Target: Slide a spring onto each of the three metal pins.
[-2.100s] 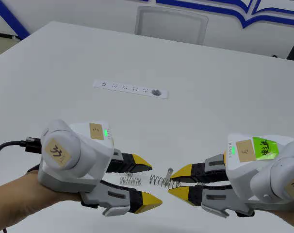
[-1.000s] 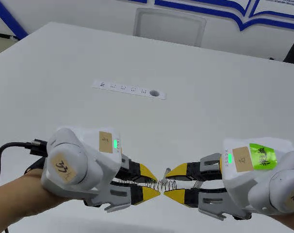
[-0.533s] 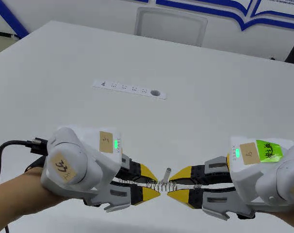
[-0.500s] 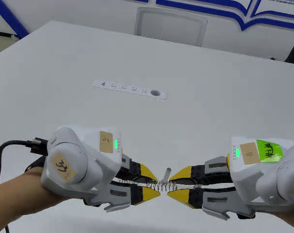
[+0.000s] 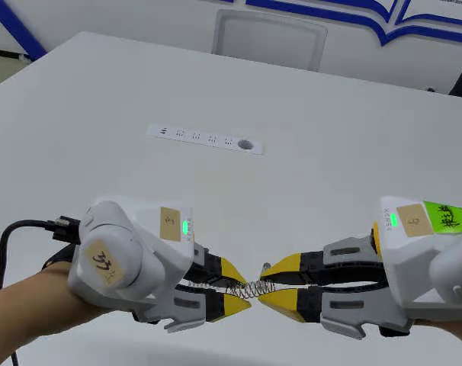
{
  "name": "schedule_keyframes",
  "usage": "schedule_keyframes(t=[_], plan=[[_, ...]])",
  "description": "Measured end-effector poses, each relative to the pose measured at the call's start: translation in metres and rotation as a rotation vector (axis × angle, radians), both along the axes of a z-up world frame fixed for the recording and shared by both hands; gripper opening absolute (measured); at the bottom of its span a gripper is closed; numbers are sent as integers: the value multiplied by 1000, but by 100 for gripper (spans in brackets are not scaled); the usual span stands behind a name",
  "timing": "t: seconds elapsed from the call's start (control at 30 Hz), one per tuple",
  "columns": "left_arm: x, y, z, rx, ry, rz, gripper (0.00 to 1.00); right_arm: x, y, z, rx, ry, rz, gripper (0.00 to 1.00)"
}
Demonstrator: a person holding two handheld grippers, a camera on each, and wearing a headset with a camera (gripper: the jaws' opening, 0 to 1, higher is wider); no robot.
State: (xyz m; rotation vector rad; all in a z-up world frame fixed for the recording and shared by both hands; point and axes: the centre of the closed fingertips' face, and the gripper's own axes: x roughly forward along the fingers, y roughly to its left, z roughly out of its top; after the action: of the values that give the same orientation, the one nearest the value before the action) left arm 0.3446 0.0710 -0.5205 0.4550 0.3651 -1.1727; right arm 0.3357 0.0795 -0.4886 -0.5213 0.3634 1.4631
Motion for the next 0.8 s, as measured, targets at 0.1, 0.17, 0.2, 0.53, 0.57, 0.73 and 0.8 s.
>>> schedule_keyframes(t=[0.1,0.17,0.2,0.53,0.57,0.73,0.8], plan=[[2,0,2,-9,4,10,10,2,4,5,40,17,-21,12],[2,0,2,-18,9,12,10,3,7,9,61,31,-29,11],[2,-1,3,-20,9,14,10,3,7,9,59,26,-29,11],[1,-2,-1,-50,39,34,10,5,10,6,92,89,-76,12],[1,-2,-1,-60,43,37,10,5,11,6,101,105,-83,12],[2,-3,3,-115,63,51,10,7,12,8,127,150,-109,12],[3,-3,5,-124,63,54,10,7,13,9,129,148,-110,12]])
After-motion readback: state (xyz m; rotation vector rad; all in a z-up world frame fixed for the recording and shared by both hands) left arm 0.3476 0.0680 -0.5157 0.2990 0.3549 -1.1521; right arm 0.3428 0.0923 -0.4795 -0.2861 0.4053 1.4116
